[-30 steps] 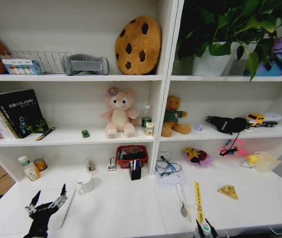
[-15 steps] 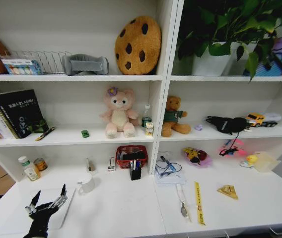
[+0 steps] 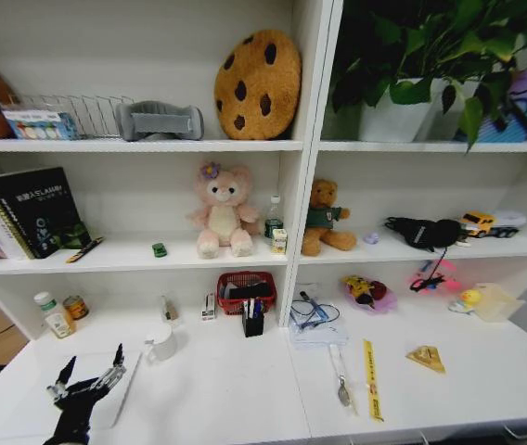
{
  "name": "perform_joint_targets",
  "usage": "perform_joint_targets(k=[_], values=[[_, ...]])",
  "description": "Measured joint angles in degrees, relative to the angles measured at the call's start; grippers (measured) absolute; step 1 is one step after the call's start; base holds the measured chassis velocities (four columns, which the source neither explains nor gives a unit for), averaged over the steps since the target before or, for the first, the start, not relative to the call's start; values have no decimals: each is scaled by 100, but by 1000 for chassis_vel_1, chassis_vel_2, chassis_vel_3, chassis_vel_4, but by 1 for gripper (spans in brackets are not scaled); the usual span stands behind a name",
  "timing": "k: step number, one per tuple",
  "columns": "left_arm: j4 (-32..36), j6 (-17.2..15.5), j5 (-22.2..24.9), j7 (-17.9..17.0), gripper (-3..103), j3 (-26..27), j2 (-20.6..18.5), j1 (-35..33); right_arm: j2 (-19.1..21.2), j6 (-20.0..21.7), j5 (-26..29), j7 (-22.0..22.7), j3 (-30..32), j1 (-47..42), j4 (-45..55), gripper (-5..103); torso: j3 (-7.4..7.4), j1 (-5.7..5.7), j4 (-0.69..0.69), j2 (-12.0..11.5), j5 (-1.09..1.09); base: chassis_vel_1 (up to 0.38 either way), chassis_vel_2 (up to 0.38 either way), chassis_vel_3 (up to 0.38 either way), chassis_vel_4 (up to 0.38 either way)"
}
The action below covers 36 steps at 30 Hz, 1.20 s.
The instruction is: Organize the objects on the table.
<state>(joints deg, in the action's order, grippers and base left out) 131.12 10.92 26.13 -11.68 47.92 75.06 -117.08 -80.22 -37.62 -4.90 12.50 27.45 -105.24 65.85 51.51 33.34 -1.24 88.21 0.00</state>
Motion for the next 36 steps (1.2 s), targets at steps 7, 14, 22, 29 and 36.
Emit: perform_joint_targets(k=[7, 14, 22, 29, 36], values=[[0, 0, 0, 0, 100, 0, 0, 0, 16, -102, -13, -106, -96, 993, -1134, 30, 0, 0, 0, 0, 0, 0, 0, 0, 0], [0, 0, 0, 0, 100, 0, 0, 0, 1, -107, 0, -195, -70, 2038, -1935, 30, 0, 0, 0, 0, 0, 0, 0, 0, 0], [0, 0, 0, 0, 100, 0, 0, 0, -78, 67, 15, -178, -16, 2512, -2164, 44, 0, 1, 1, 0, 0, 0, 0, 0, 0], [0, 0, 0, 0, 100, 0, 0, 0, -111, -111, -384, -186, -41, 2156, -2193, 66, -1, 1, 0, 0, 0, 0, 0, 0, 0], [0, 0, 0, 0, 100, 0, 0, 0, -212, -470, -925, -91, -61, 965, -1272, 92, -1, -1, -1, 1, 1, 0, 0, 0, 0]])
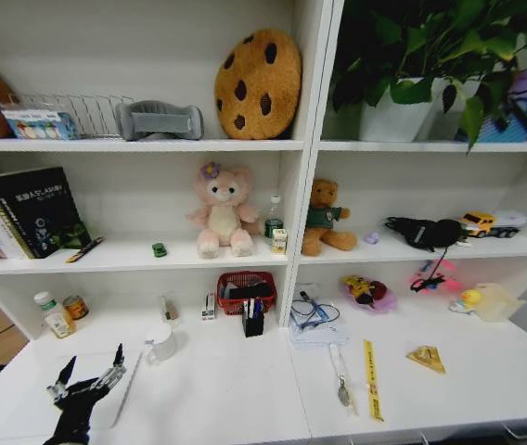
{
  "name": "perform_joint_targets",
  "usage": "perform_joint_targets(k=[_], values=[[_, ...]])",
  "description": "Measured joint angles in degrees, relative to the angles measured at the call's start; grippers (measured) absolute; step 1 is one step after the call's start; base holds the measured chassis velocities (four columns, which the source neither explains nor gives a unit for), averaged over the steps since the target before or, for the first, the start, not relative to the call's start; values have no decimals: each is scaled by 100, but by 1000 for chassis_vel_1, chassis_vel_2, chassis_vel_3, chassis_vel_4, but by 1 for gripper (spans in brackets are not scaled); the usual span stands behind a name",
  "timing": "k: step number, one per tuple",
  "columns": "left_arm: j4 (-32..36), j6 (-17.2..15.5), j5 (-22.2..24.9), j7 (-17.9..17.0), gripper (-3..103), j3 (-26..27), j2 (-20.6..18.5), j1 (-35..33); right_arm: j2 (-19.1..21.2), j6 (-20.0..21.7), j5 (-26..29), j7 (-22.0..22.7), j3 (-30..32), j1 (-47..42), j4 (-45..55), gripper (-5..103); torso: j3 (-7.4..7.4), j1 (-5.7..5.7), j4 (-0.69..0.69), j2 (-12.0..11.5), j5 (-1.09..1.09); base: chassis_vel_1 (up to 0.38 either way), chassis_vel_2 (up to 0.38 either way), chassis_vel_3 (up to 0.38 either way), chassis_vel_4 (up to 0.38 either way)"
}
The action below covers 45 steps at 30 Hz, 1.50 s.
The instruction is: Organize the objects on the table.
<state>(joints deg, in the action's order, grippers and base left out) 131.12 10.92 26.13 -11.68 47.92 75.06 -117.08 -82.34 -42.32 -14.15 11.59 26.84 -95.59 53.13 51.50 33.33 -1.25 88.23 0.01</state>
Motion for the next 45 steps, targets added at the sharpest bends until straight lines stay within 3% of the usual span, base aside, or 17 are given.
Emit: perform_joint_targets(k=[3, 9, 11, 21, 23, 28, 29, 31, 32, 33, 35, 43, 45], values=[[0, 0, 0, 0, 100, 1, 0, 0, -40, -95, -31, 98, 7, -477, 451, 99, 0, 0, 0, 0, 0, 0, 0, 0, 0], [1, 0, 0, 0, 100, 0, 0, 0, 0, -253, -64, 160, 63, -1201, 1349, 100, 0, 0, 1, 0, -1, 0, 0, 0, 0], [0, 0, 0, 0, 100, 1, 0, 0, 35, -324, -63, 201, 122, -1666, 2053, 100, 0, 0, 3, 0, -1, 0, 0, 0, 0], [0, 0, 0, 0, 100, 1, 0, 0, 115, -308, 43, 420, 244, -2928, 4027, 100, 0, 0, 1, 0, 0, 0, 0, 0, 0], [0, 0, 0, 0, 100, 0, 0, 0, 142, -119, 2, 487, 285, -3237, 4811, 100, 0, 0, 1, 0, 0, 0, 0, 0, 0], [0, 0, 0, 0, 100, 0, 0, 0, 142, 226, 78, 559, 323, -3374, 5608, 100, 0, 0, 2, 0, -1, 0, 0, 0, 0], [0, 0, 0, 0, 100, 1, 0, 0, 142, 471, 149, 590, 347, -3388, 5945, 100, 1, 0, 1, 0, -1, 0, 0, 0, 0], [0, 0, 0, 0, 100, 1, 0, 0, 142, 555, 163, 605, 355, -3389, 6052, 100, 1, 0, 1, 0, -1, 0, 0, 0, 0], [0, 0, 0, 0, 100, 0, 0, 0, 157, 857, 217, 645, 360, -3382, 6372, 100, 1, 0, 1, -1, -1, 0, 0, 0, 0], [0, 0, 0, 0, 100, 0, 0, 0, 157, 857, 217, 645, 360, -3382, 6372, 100, 1, 0, 1, -1, -1, 0, 0, 0, 0], [0, 0, 0, 0, 100, 1, 0, 0, 193, 1305, 316, 659, 361, -3279, 6672, 100, 1, 0, 1, -1, 0, 0, 0, 0, 0], [0, 0, 0, 0, 100, 1, 0, 0, 261, 1742, 557, 610, 370, -2971, 6872, 100, 1, 0, 1, -1, -2, 0, 0, 0, 0], [0, 0, 0, 0, 100, 1, 0, 0, 328, 2012, 863, 525, 388, -2699, 6983, 100, 1, 0, 1, -1, -1, 0, 0, 0, 0]])
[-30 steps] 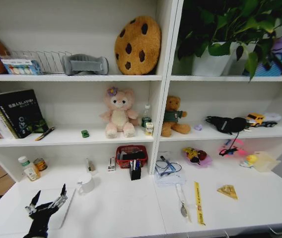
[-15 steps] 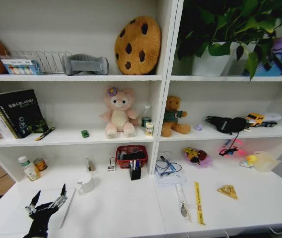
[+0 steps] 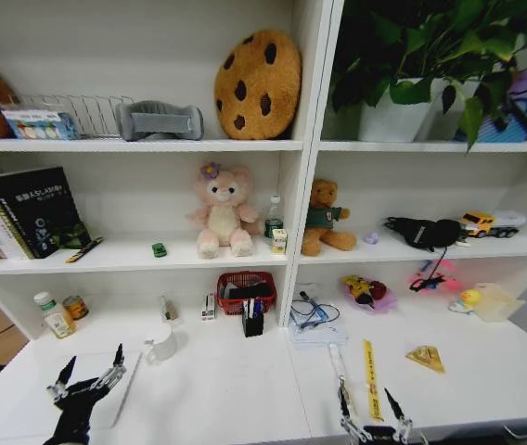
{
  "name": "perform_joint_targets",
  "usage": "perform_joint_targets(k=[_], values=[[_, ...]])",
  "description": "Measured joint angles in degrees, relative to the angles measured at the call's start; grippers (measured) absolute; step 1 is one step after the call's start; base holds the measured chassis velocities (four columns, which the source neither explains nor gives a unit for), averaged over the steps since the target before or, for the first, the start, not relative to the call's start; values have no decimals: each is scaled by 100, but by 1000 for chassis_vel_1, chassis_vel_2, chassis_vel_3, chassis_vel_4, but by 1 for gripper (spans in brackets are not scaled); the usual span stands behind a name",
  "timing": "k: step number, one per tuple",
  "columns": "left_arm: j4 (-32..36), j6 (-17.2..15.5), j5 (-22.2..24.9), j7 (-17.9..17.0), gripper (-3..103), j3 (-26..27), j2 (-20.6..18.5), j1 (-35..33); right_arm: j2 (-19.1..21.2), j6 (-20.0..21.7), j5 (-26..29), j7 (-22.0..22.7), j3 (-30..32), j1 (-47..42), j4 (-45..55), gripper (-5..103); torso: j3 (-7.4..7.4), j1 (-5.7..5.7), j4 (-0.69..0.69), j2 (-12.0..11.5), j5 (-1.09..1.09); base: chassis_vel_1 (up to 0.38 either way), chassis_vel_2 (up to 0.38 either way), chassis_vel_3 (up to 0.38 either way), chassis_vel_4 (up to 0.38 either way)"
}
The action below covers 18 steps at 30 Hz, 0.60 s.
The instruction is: Organize the objects on the table.
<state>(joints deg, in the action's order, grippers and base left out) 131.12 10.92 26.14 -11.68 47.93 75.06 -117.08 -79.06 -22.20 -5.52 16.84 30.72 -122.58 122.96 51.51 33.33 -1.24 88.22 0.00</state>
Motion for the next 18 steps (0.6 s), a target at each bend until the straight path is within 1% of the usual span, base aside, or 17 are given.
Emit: perform_joint_targets(k=[1, 3, 14, 18], values=[[0, 0, 0, 0, 100, 0, 0, 0, 37, 131, 116, -17, 48, 196, 25, 100, 0, 0, 0, 0, 0, 0, 0, 0, 0], [0, 0, 0, 0, 100, 0, 0, 0, 71, 251, 282, -20, 91, 371, 25, 100, 0, 0, 0, 0, 0, 0, 0, 0, 0], [0, 0, 0, 0, 100, 0, 0, 0, 139, 382, 550, -41, 174, 575, 5, 100, 0, 0, 0, 0, 0, 0, 0, 0, 0], [0, 0, 0, 0, 100, 0, 0, 0, 168, 446, 752, -48, 272, 685, -51, 100, 0, 0, 0, 0, 0, 0, 0, 0, 0]])
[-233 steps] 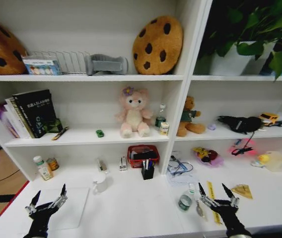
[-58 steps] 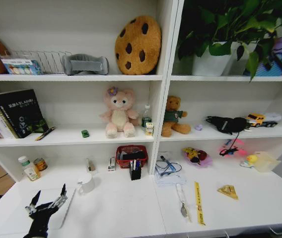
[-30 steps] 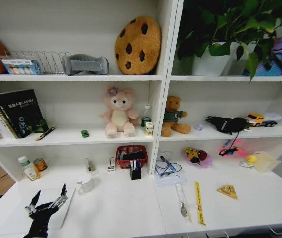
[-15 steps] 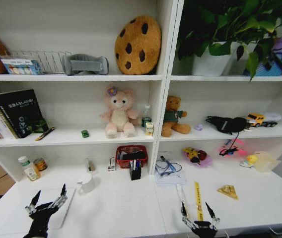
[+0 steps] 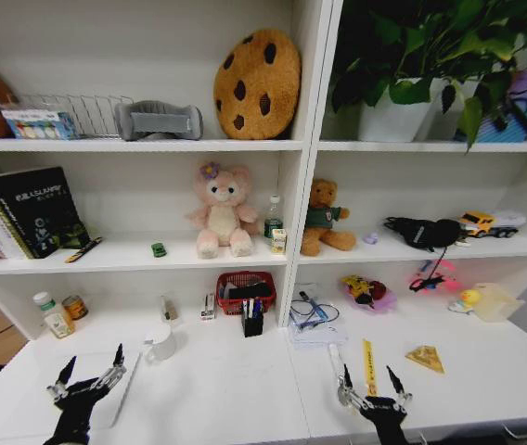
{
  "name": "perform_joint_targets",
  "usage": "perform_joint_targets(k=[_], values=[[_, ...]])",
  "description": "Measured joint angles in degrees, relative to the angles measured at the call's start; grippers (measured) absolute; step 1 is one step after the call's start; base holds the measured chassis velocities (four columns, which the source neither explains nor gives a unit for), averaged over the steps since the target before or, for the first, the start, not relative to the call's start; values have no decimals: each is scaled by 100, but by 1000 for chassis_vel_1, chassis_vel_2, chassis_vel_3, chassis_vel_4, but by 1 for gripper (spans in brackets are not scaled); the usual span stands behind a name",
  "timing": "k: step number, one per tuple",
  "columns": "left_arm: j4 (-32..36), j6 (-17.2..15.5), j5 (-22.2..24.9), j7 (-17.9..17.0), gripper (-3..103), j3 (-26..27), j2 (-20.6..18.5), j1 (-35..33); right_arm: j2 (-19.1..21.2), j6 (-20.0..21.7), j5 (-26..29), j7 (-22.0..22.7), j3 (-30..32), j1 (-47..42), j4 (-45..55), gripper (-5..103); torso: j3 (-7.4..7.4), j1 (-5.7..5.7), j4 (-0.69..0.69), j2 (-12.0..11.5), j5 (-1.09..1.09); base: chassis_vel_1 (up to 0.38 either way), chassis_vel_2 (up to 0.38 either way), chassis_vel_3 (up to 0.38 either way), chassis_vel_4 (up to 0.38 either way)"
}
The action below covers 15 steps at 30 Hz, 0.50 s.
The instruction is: Organize the objects on the table.
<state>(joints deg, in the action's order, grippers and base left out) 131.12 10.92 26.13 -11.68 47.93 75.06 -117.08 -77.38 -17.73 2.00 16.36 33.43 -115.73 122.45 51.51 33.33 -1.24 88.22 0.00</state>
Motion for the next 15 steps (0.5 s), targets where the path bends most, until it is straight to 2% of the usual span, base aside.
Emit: perform_joint_targets(k=[6, 15], values=[[0, 0, 0, 0, 100, 0, 0, 0, 25, 39, 155, -15, 156, 118, -64, 100, 0, 0, 0, 0, 0, -8, -21, 15, 25], [0, 0, 0, 0, 100, 0, 0, 0, 140, 335, 712, -42, 612, 623, -426, 100, 0, 0, 0, 0, 0, 0, 0, 0, 0]])
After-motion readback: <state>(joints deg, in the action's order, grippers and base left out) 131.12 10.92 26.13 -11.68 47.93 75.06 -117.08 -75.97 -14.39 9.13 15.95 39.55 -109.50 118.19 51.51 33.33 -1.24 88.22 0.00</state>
